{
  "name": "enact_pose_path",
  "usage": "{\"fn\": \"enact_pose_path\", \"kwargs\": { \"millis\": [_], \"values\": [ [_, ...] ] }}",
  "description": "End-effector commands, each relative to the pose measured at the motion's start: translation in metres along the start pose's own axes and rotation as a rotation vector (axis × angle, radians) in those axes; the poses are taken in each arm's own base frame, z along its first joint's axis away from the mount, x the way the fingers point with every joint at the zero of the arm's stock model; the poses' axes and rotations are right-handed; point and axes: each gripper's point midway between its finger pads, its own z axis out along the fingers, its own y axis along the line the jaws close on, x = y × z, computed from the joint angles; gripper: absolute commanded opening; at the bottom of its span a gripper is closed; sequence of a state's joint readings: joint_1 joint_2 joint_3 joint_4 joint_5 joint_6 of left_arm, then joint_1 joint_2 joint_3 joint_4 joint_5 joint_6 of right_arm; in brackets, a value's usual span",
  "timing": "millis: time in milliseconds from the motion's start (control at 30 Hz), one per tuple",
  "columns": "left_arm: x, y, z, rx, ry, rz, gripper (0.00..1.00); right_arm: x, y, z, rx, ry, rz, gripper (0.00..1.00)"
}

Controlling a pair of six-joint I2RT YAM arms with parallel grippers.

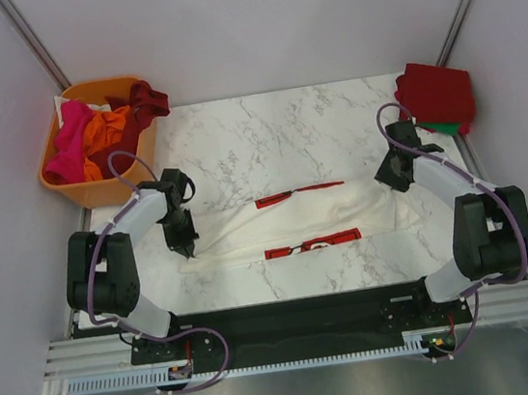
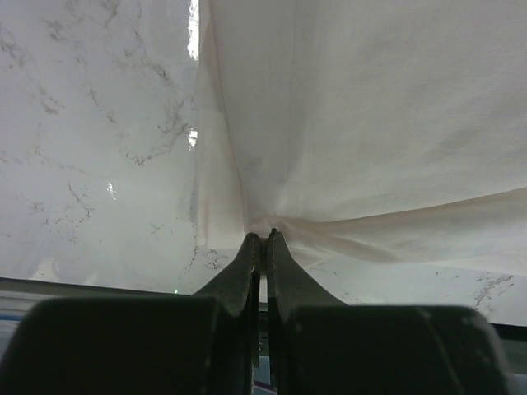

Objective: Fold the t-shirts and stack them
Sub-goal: Fold the tshirt

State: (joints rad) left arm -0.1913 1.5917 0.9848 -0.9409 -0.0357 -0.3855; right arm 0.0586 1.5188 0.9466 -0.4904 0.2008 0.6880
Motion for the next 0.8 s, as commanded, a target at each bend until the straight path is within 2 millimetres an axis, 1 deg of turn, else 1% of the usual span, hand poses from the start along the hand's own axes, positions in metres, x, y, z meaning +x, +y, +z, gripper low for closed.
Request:
{"fn": "enact_pose_path", "kwargs": {
  "millis": [0, 33, 67, 133, 167, 233, 267, 300, 333, 367, 400, 433, 500, 533, 567, 600, 633, 667, 700, 733, 767],
  "values": [
    [-0.005, -0.001, -0.002, -0.023, -0.007, -0.004, 0.05, -0.026, 0.016, -0.008, -0.057, -0.074, -0.003, 0.50],
    [-0.004, -0.002, -0.001, -0.024, 0.001, 0.004, 0.09, -0.018, 0.011, -0.006, -0.047, -0.060, -0.010, 0.73],
    [-0.002, -0.004, 0.000, -0.021, 0.005, 0.012, 0.26, -0.016, 0.008, -0.007, -0.045, -0.059, -0.012, 0.80],
    [-0.001, -0.007, -0.001, -0.014, 0.008, 0.021, 0.49, -0.008, 0.000, -0.006, -0.028, -0.053, -0.015, 0.90],
    [0.000, -0.008, -0.002, -0.011, 0.005, 0.026, 0.64, -0.010, -0.001, -0.008, -0.030, -0.065, -0.017, 0.92],
    [-0.003, -0.009, -0.008, -0.002, -0.019, 0.023, 0.76, -0.014, 0.001, -0.013, -0.041, -0.077, -0.018, 0.93],
    [-0.004, -0.007, -0.011, -0.010, -0.036, 0.021, 0.83, -0.019, 0.003, -0.020, -0.054, -0.094, -0.020, 0.94],
    [-0.009, -0.007, -0.017, -0.012, -0.060, 0.015, 0.87, -0.025, 0.005, -0.026, -0.057, -0.110, -0.028, 0.94],
    [-0.015, -0.005, -0.027, -0.014, -0.104, 0.009, 0.89, -0.039, 0.010, -0.040, -0.077, -0.154, -0.025, 0.94],
    [-0.020, -0.005, -0.035, -0.014, -0.131, 0.005, 0.92, -0.046, 0.004, -0.047, -0.049, -0.179, -0.027, 0.94],
    [-0.027, -0.006, -0.046, -0.011, -0.167, 0.002, 0.93, -0.054, 0.002, -0.055, -0.039, -0.212, -0.039, 0.96],
    [-0.033, -0.001, -0.056, -0.033, -0.207, -0.012, 0.93, -0.068, -0.001, -0.071, -0.038, -0.269, -0.023, 0.97],
    [-0.044, 0.003, -0.082, -0.041, -0.305, -0.039, 0.93, -0.075, -0.015, -0.079, -0.029, -0.291, 0.022, 0.98],
    [-0.047, 0.007, -0.089, -0.053, -0.343, -0.047, 0.94, -0.077, -0.027, -0.081, -0.039, -0.288, 0.063, 0.98],
    [-0.049, 0.007, -0.102, -0.036, -0.394, -0.058, 0.94, -0.074, -0.030, -0.080, -0.060, -0.267, 0.086, 0.98],
    [-0.050, 0.007, -0.107, -0.026, -0.424, -0.069, 0.94, -0.068, -0.028, -0.080, -0.114, -0.222, 0.110, 0.98],
    [-0.049, 0.004, -0.110, -0.002, -0.442, -0.072, 0.93, -0.057, -0.030, -0.079, -0.131, -0.195, 0.129, 0.98],
    [-0.043, 0.002, -0.114, 0.029, -0.469, -0.074, 0.93, -0.048, -0.027, -0.078, -0.157, -0.162, 0.133, 0.98],
    [-0.041, -0.002, -0.114, 0.060, -0.478, -0.074, 0.92, -0.039, -0.024, -0.078, -0.181, -0.136, 0.141, 0.98],
    [-0.038, -0.015, -0.116, 0.128, -0.487, -0.057, 0.91, -0.019, -0.022, -0.076, -0.223, -0.078, 0.149, 0.98],
    [-0.033, -0.020, -0.115, 0.155, -0.487, -0.049, 0.90, -0.009, -0.021, -0.076, -0.243, -0.050, 0.175, 0.98]
  ]
}}
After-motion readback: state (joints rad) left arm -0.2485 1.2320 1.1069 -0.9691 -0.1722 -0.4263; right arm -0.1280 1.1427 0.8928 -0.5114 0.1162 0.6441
